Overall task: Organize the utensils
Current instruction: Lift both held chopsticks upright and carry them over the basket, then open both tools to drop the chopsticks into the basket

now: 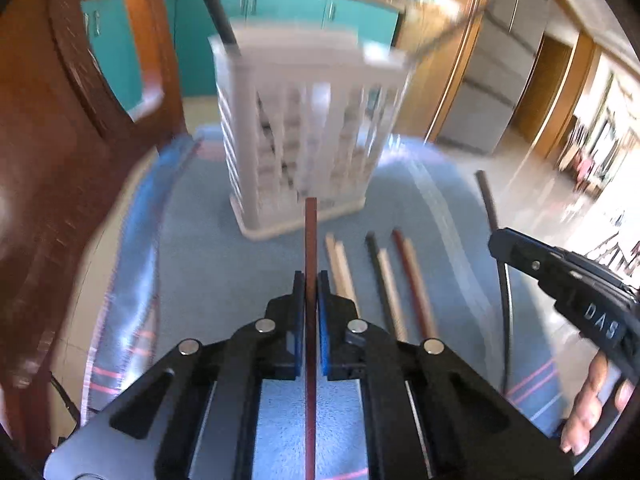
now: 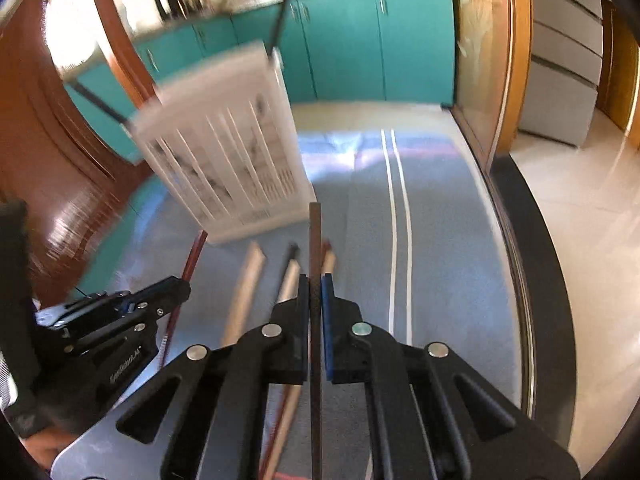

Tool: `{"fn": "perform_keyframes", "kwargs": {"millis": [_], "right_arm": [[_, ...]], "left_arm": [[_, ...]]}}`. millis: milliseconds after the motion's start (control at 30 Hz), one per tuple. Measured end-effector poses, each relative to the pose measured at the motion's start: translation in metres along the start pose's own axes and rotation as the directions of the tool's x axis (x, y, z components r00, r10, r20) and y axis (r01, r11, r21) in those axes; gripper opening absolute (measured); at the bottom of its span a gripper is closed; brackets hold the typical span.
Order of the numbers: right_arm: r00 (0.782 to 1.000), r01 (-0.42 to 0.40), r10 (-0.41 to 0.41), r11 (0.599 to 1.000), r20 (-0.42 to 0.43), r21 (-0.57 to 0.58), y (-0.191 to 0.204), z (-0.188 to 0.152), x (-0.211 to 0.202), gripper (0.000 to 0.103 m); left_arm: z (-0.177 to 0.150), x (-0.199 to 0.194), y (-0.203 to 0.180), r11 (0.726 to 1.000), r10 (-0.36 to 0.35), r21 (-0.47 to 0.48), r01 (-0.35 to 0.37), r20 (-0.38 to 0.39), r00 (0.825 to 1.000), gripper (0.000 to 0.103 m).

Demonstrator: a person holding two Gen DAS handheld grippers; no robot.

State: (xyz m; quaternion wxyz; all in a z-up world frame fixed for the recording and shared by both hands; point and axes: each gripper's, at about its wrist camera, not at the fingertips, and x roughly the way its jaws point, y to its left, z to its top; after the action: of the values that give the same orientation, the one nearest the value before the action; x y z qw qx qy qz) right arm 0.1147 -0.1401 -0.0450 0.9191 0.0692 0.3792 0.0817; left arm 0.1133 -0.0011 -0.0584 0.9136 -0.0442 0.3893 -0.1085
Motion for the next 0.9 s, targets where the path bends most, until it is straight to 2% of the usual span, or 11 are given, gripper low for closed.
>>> {"fn": "perform_keyframes", "kwargs": {"millis": [100,233,333,400,500,600,667,700,733,800,900], "right_arm": [[0.995,-0.072,0.071,0.997,0.069,0.016,-0.002,0.015,-0.034,0.007],[0.976,-0.134,0.131,0.991,0.174,0.005,0.002,0.036,-0.080,0.007],[0.953,-0.172,0.166,0.985,0.254,0.001,0.008,0.055,-0.105,0.007],[0.928,-0.182,0.176,0.983,0.328,-0.014,0.014,0.074,-0.120,0.007],[0.895,-0.185,0.177,0.983,0.408,-0.022,0.023,0.100,-0.133,0.007],[0.856,-0.185,0.168,0.983,0.490,-0.013,0.024,0.124,-0.136,0.007],[0.828,-0.165,0.136,0.986,0.544,0.005,0.028,0.127,-0.140,0.007],[0.817,-0.162,0.126,0.987,0.563,0.015,0.027,0.129,-0.140,0.007],[0.795,-0.163,0.114,0.986,0.596,0.028,0.027,0.131,-0.136,0.007],[0.776,-0.140,0.085,0.989,0.625,0.040,0.027,0.132,-0.126,0.007],[0.791,-0.098,0.053,0.994,0.610,0.041,0.027,0.128,-0.104,0.007]], "left_arm": [[0.014,-0.042,0.006,0.999,-0.032,-0.015,0.033,0.097,0.995,0.007],[0.037,-0.105,0.010,0.997,-0.069,-0.025,0.078,0.251,0.966,0.007],[0.058,-0.145,0.011,0.995,-0.085,-0.019,0.100,0.380,0.921,0.007],[0.076,-0.165,0.013,0.994,-0.078,-0.028,0.103,0.475,0.877,0.007],[0.100,-0.184,0.021,0.991,-0.054,-0.073,0.115,0.565,0.823,0.007],[0.115,-0.191,0.024,0.990,0.008,-0.116,0.084,0.629,0.777,0.007],[0.120,-0.185,0.027,0.990,0.075,-0.138,0.023,0.662,0.745,0.007],[0.120,-0.181,0.028,0.989,0.102,-0.147,-0.005,0.666,0.739,0.007],[0.121,-0.174,0.028,0.988,0.122,-0.149,-0.030,0.660,0.742,0.007],[0.125,-0.158,0.029,0.988,0.126,-0.147,-0.042,0.628,0.768,0.007],[0.125,-0.133,0.025,0.990,0.117,-0.130,-0.051,0.573,0.811,0.007]]}}
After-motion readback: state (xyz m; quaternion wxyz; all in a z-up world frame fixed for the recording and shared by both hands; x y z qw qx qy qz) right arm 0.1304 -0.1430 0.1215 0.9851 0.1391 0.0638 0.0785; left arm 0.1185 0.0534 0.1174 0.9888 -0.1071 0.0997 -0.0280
